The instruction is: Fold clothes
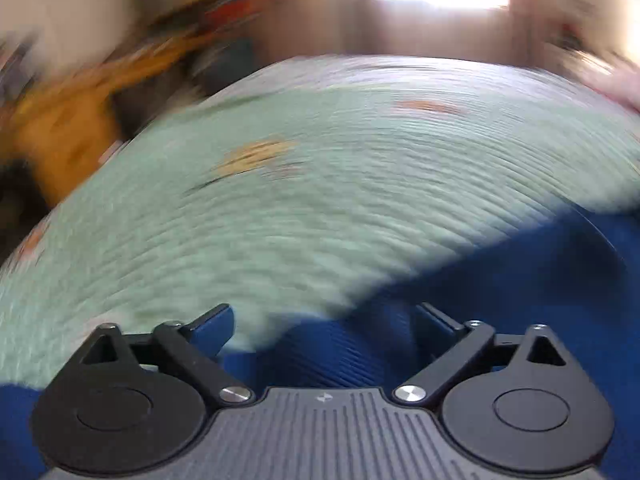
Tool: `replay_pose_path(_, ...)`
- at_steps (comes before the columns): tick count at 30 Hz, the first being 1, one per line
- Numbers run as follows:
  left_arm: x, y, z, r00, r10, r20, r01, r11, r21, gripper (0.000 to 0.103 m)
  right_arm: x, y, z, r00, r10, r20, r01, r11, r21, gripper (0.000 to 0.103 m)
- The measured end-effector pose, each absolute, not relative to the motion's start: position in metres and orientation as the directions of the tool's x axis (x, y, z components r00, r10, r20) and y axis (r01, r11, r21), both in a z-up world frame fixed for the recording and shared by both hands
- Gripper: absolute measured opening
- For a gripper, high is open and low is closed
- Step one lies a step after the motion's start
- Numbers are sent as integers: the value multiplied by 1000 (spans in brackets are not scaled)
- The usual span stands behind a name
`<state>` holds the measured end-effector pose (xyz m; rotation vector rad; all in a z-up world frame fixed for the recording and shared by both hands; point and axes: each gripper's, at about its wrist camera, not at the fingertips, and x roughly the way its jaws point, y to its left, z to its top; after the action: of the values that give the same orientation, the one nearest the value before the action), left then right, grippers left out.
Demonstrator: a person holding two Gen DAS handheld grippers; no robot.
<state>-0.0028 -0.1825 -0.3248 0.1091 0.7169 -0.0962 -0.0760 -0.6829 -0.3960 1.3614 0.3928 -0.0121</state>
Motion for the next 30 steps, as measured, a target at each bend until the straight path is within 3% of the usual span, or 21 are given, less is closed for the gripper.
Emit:
replay_pose_path(1,-1,-165,-315,757,-53,-651,79,997,10,80,-85,-691,-389,952,175,-250,213,207,955,34)
replay_pose_path(4,-25,-126,-293,807,-56,-587,14,997,-76,85,-120,-687,-360,952,276,-133,43,309,950,53)
replay_pose_path(6,-55,-110,-289,821,-68,-567,11,994,-104,88,-155,-683,-361,937,323,-130,17,329,944,72)
replay_pose_path(8,-83,-105,-299,801,-103,-590,61,994,-90,91,-188,-685,-373,927,340,-159,45,319,947,77)
replay_pose_path(9,-93,-107,-309,781,-75,-620,78,997,-22,91,-200,-694,-387,922,332,-200,104,284,953,68)
replay_pose_path(11,-100,-102,-325,765,46,-643,39,992,116,89,-222,-728,-397,924,271,-270,191,287,939,36)
replay_pose_path(12,-102,-96,-329,757,97,-646,7,988,157,89,-233,-741,-394,931,178,-319,247,338,908,36)
replay_pose_path(13,-108,-81,-322,760,102,-641,-34,993,117,85,-245,-749,-384,939,76,-334,284,373,883,40)
replay_pose_path(15,-125,-59,-305,773,106,-625,-98,994,46,85,-274,-765,-360,956,-51,-289,287,366,885,45)
replay_pose_path(16,-135,-58,-300,779,98,-619,-106,994,25,86,-285,-764,-351,967,-46,-250,250,361,899,51)
replay_pose_path(18,-156,-58,-290,791,82,-606,-116,993,-17,87,-298,-741,-341,981,91,-172,130,354,926,81)
replay_pose_path(19,-165,-66,-292,795,62,-603,-93,996,-19,88,-299,-721,-341,970,165,-177,105,370,923,83)
replay_pose_path(21,-190,-93,-302,802,34,-597,-37,999,7,91,-295,-689,-350,927,303,-221,94,384,918,83)
replay_pose_path(23,-209,-117,-318,787,3,-617,29,999,41,93,-295,-675,-370,889,340,-308,169,380,909,81)
replay_pose_path(25,-222,-133,-330,751,-26,-660,76,996,48,92,-320,-694,-387,894,240,-379,277,369,887,57)
replay_pose_path(26,-228,-136,-329,749,-37,-662,95,994,52,92,-341,-714,-393,908,187,-376,308,312,899,35)
replay_pose_path(28,-242,-137,-325,759,-55,-648,131,989,69,93,-383,-760,-396,929,41,-369,358,165,919,37)
replay_pose_path(30,-247,-133,-322,763,-56,-645,127,990,64,94,-424,-790,-389,934,-104,-342,354,139,925,60)
